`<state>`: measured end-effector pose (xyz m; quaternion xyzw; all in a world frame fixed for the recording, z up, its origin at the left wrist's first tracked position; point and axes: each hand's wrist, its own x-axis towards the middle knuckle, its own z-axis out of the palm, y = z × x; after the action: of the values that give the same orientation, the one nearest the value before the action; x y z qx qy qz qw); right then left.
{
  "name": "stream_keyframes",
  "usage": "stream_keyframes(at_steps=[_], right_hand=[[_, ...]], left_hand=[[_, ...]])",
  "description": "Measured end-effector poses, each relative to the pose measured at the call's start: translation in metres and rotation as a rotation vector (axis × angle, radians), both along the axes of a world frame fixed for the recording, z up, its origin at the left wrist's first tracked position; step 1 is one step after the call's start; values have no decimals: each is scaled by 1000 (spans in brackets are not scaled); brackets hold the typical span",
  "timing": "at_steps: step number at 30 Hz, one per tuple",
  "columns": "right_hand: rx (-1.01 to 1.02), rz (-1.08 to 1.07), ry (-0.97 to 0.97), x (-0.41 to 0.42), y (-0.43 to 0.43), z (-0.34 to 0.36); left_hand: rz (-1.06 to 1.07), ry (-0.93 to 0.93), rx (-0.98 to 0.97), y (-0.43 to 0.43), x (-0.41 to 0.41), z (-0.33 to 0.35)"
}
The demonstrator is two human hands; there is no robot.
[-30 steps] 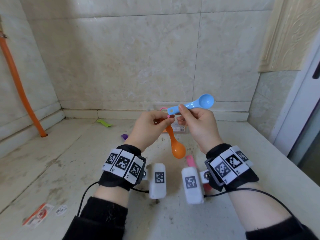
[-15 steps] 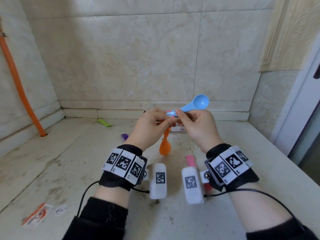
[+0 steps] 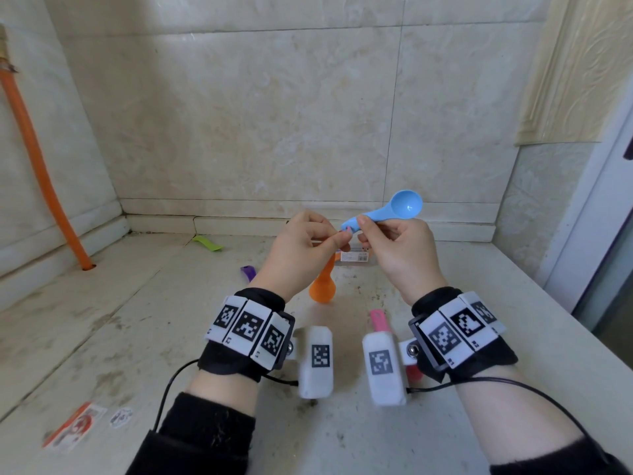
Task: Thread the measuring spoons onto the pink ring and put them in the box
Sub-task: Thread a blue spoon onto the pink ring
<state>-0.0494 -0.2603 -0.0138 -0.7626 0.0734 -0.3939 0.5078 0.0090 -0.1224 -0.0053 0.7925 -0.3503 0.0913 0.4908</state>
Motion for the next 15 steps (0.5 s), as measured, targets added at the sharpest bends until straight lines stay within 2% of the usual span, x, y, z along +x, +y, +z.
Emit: stream_keyframes(at_steps=[5, 8, 12, 15], right_hand=[[144, 11, 5, 3, -5, -2], [254, 49, -63, 3, -7, -2], [421, 130, -128, 3, -6, -1], [542, 217, -122, 1, -3, 0]], left_hand=[[4, -31, -13, 0, -1, 1], [5, -61, -6, -1, 0, 0], [97, -47, -114, -1, 5, -2], [73, 27, -199, -1, 6, -2]])
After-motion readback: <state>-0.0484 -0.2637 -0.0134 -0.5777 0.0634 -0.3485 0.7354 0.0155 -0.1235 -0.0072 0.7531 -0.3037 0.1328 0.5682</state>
